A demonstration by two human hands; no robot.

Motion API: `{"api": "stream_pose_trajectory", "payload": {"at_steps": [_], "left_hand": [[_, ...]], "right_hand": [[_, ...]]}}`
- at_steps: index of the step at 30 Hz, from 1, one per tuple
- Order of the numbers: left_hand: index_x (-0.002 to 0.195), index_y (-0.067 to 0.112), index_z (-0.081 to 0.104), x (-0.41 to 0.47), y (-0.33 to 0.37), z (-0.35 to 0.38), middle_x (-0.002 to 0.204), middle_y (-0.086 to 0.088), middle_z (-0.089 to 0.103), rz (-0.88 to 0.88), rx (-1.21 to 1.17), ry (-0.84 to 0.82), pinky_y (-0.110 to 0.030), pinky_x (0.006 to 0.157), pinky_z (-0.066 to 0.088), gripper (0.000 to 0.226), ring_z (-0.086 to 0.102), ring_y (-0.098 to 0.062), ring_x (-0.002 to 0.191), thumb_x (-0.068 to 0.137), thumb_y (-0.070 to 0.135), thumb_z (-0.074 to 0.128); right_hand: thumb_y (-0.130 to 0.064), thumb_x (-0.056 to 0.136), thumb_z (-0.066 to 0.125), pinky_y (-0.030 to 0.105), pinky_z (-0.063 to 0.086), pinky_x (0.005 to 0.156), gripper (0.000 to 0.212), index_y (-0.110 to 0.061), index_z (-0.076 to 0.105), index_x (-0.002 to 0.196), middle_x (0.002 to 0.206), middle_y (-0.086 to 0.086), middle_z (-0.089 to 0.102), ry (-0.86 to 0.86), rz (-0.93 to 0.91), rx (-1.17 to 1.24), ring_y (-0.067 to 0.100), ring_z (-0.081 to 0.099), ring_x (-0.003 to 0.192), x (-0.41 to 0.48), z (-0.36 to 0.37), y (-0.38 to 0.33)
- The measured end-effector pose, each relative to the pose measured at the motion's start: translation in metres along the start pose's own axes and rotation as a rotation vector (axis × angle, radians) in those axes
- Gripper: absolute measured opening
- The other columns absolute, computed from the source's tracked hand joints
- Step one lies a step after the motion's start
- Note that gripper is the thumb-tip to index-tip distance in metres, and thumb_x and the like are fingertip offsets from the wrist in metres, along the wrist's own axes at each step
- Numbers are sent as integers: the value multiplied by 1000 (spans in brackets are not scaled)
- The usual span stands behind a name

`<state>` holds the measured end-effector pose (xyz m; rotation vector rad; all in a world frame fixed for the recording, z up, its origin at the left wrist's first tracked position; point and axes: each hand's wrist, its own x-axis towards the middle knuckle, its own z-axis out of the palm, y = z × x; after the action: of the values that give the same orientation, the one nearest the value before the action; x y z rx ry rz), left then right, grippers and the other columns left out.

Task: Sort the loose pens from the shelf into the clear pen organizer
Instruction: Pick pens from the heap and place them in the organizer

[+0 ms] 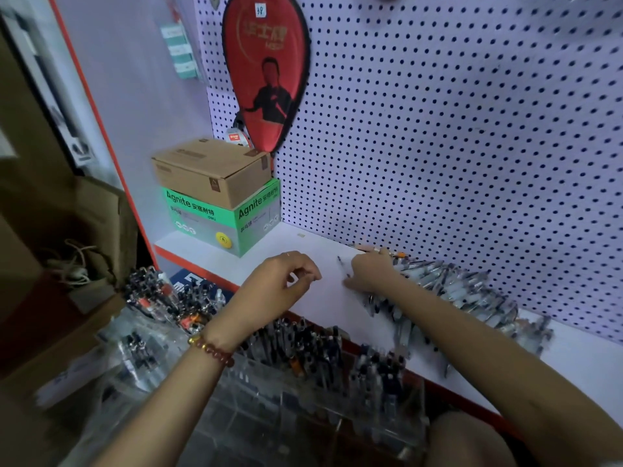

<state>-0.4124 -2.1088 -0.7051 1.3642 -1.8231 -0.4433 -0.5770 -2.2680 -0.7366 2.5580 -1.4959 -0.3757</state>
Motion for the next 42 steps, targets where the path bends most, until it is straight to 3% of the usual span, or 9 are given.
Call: {"api": "stream_pose_trajectory", "payload": {"at_steps": [8,12,15,19,23,26,31,36,42], "left_hand": [[98,24,61,-3,-4,1,92,9,63,-53,-50,5,-18,74,45,14,58,-4,84,94,11,56],[117,25,46,-2,-4,1,102,7,60,-171,-167,40,-32,79,50,24,61,-13,88,95,28,55],[120,23,39,0,-1,0,104,4,62,-205,-215,47,-32,78,52,31,63,-11,83,95,32,54],[110,18,47,3,-2,-1,73,-1,63,-198,-383,90,-24,62,52,14,56,-8,57,98,11,49],[109,19,50,4,-6,-2,70,4,59,-198,-340,136,-21,62,49,15,51,-3,51,99,9,45],[113,20,48,2,-7,-1,72,5,59,-182,-309,134,-27,67,51,17,51,-3,54,99,11,45],[115,21,47,1,-8,-1,74,5,61,-152,-288,123,-21,64,50,17,52,-5,55,100,12,45],[112,25,47,1,-8,-1,72,6,62,-139,-269,127,-22,65,49,17,53,-7,56,100,13,46],[109,32,46,-1,-5,-2,73,7,63,-132,-259,136,-27,68,50,19,54,-6,58,100,16,45]], "right_hand": [[-29,93,53,26,20,51,47,-15,31,54,54,-1,27,-38,-21,539,14,25,50,0,-24,-8],[-22,94,54,20,31,52,28,-14,57,67,60,-3,48,-65,-32,1241,9,36,52,-22,-62,-13],[-20,96,53,19,39,59,21,-10,66,83,64,-1,59,-162,-212,1443,9,44,56,-44,-78,-23],[-25,95,57,19,43,64,28,1,67,95,74,-1,66,-118,-347,1347,6,48,61,-51,-78,-28],[-28,94,58,15,47,70,20,-17,68,108,88,-8,68,-112,-300,1247,1,56,70,-32,-63,2],[-26,89,66,22,47,79,24,-12,64,109,89,-9,60,-74,-169,835,2,55,79,-12,-37,32],[-63,81,61,32,44,79,42,-27,52,100,110,-10,55,-220,-73,269,14,54,92,-2,-10,40],[-54,87,57,27,32,65,32,-24,47,95,93,-6,57,-174,-148,143,13,47,82,-10,-11,30],[-39,89,55,31,33,74,23,-17,48,89,71,-10,40,-114,-96,135,13,43,74,-6,-9,20]]}}
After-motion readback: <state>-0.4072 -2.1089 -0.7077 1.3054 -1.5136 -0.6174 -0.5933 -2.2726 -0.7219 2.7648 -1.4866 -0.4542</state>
